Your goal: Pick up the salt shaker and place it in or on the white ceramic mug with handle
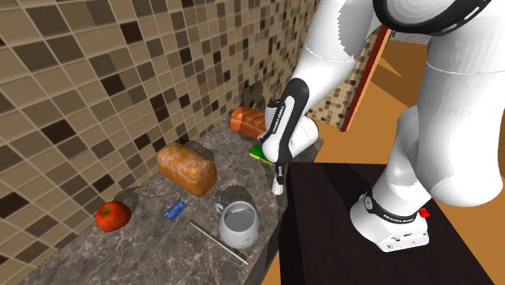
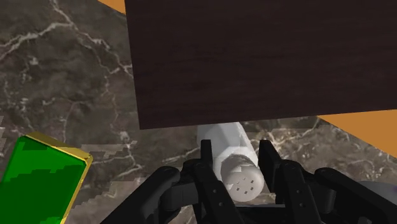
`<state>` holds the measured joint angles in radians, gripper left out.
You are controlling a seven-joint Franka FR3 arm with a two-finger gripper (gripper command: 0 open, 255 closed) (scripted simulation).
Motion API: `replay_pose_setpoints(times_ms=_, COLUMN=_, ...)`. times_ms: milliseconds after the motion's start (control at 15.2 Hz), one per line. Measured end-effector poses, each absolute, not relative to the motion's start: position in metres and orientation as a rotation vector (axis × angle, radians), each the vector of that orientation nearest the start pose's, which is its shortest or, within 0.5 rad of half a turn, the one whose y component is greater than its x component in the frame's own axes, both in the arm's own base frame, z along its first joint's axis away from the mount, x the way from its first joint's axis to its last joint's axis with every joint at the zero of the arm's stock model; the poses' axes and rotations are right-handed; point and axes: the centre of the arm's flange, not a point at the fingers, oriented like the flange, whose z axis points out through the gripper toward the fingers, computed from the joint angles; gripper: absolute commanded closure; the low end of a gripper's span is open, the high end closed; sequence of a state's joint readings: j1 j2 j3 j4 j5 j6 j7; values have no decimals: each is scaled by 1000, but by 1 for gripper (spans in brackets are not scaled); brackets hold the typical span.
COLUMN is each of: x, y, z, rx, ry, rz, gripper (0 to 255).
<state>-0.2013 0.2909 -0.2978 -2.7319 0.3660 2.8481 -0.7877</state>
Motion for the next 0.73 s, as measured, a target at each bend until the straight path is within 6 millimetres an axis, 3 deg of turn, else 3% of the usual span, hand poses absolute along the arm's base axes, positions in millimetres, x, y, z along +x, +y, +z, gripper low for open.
replay_pose_setpoints(times_ms=726, x=306, y=-204, z=184, rx=-3053, ry=99, rz=182, gripper=255)
